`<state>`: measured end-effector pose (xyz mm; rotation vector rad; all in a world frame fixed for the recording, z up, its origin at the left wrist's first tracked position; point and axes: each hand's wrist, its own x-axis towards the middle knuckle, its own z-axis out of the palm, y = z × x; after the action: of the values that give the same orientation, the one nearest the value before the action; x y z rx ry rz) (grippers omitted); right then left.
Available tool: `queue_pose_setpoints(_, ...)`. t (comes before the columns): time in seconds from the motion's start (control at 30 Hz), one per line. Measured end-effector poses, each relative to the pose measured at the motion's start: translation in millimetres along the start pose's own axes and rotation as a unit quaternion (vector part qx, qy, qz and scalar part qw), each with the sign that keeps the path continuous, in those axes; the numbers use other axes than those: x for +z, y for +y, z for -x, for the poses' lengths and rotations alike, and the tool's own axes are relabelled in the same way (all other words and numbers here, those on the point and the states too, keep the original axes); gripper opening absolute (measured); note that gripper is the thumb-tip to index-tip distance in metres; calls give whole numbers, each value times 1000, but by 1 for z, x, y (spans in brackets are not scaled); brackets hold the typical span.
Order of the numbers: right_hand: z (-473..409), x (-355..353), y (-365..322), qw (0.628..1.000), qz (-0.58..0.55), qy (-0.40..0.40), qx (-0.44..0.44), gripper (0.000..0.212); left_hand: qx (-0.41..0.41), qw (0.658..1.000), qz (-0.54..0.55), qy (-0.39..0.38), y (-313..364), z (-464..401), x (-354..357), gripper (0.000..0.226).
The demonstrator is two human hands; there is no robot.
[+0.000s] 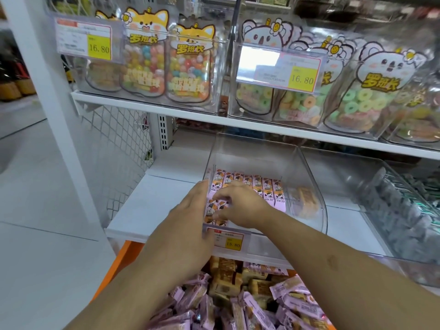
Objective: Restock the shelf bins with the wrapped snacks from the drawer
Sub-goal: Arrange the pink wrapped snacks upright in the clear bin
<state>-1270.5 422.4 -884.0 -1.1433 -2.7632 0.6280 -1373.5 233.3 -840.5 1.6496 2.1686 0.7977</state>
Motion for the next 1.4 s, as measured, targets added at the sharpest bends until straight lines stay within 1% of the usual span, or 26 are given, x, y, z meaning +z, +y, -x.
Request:
queue_pose_setpoints(0.13, 15, -13, 3, 1000, -8, 26, -4, 53, 9, 1000, 12, -9, 3, 4, -5, 99)
queue_pose_setpoints(0.23, 41, -31, 1, 997, -29, 66, 4, 56, 18, 999, 24, -16, 12, 12, -9, 92)
queue_pose_setpoints(0.3, 66, -44, -2, 995, -47, 90, 7, 54, 24, 1000, 6, -8, 16, 21, -13, 88)
queue_pose_setpoints(0.43, 131, -59, -6, 990, -72, 119, -1, 40, 25, 999, -32, 11, 27, 46, -17, 79)
queue_pose_setpoints(0.5, 164, -56, -3, 990, -79, 116, 7, 33, 31, 999, -32, 11, 32, 59, -12, 71)
queue_pose_setpoints(0.57, 194, -46, 5, 991, -90, 101, 18, 28, 40, 999, -27, -14, 36, 70, 1, 60)
queue_pose_setpoints(0.67, 228, -18, 30, 992, -99, 73, 37, 24, 48, 993, -48, -97, 35, 80, 38, 43)
queue_pose_setpoints(0.77, 247, 22, 62, 992, -90, 17, 92, 34, 38, 979, -83, -182, 17, 85, 88, 34)
queue_pose_setpoints(0.83, 252, 50, 86, 991, -53, -34, 122, 45, 32, 972, -88, -217, 1, 87, 119, 41)
queue_pose_setpoints(0.93, 256, 83, 114, 982, -13, -120, 142, 56, 28, 952, -104, -286, -22, 85, 159, 64)
queue_pose_setpoints(0.97, 258, 91, 121, 979, 0, -143, 144, 60, 28, 946, -105, -305, -29, 84, 171, 68)
queue_pose_setpoints(1.03, 262, 106, 132, 973, 35, -178, 145, 66, 28, 935, -106, -338, -37, 82, 189, 66)
queue_pose_setpoints(1.1, 265, 117, 137, 969, 60, -196, 138, 65, 11, 924, -114, -366, -42, 79, 200, 63)
queue_pose_setpoints(1.13, 266, 121, 138, 969, 64, -197, 137, 63, -3, 922, -117, -370, -43, 78, 204, 63)
queue_pose_setpoints(1.2, 266, 127, 139, 970, 71, -186, 137, 56, -26, 928, -114, -354, -44, 77, 209, 60)
queue_pose_setpoints(1.3, 266, 130, 140, 974, 76, -168, 131, 37, -37, 942, -102, -317, -48, 78, 213, 50)
queue_pose_setpoints(1.4, 267, 130, 138, 975, 75, -163, 129, 27, -48, 953, -80, -288, -48, 82, 209, 43)
